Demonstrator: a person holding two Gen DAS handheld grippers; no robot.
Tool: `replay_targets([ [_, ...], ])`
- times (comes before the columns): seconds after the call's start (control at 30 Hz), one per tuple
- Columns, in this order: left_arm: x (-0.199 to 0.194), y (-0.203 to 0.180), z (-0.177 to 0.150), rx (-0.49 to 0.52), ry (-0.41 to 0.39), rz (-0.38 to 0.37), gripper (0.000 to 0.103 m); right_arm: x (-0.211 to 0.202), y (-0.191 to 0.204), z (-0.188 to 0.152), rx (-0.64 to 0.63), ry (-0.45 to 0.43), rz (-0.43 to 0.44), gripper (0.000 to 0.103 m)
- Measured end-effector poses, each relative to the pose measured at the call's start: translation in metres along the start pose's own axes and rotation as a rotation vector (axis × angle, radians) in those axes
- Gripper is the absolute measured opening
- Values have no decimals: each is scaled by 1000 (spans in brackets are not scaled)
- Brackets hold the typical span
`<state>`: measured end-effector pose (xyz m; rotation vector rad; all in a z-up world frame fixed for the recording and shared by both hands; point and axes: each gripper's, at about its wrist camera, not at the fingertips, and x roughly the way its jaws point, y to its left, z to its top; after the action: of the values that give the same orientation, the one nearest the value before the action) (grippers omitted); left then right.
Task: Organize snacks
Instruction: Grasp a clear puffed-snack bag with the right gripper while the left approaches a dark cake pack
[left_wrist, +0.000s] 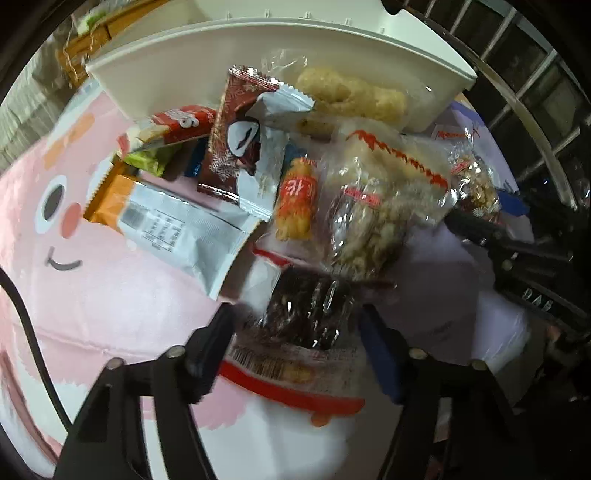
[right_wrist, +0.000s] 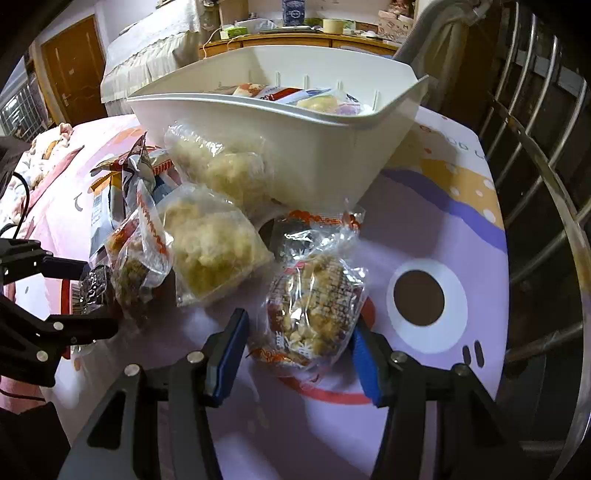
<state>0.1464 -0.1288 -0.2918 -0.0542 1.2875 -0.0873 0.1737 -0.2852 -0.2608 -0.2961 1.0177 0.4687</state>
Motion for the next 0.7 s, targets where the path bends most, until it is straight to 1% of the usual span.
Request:
replay_targets([
  [0.1,-5,1,-9,-17,-7,-10,62,-4,1,-2,8,6,1,53],
  [0.17,-8,1,-15,-21,-8,-8,58,-8,2,-5,14,8,-1,45],
  [0.2,-9,1,-16,-20,-12,-3,55,-11,2,-5,16,8,3,44],
  [0.33,-17,-1,-22,-11,-19,-8,45,-20,8,-11,18,15,5,42],
  [0.37,-19,-1,-23,-5,-18,-8,45,-22,10,-13,17,18,5,42],
  [0.4,-20,-2,-23,1,-15,-10,44,-24,11,-15,17,19,5,37],
  [0.43,-21,-2,-25,7,-17,-11,43,-27,12,-16,18,18,5,36],
  [0.57,-29,-1,-24,0,-33,-21,37,-37,17,-20,25,13,10,35],
  [0.6,-33,-2,-25,-6,-45,-28,27,-39,19,-21,24,13,11,35],
  [0.63,-39,-1,-25,-10,-64,-56,2,-40,20,-22,25,14,13,35],
  [0.7,-41,2,-24,-18,-45,-49,3,-44,21,-23,37,12,23,35],
])
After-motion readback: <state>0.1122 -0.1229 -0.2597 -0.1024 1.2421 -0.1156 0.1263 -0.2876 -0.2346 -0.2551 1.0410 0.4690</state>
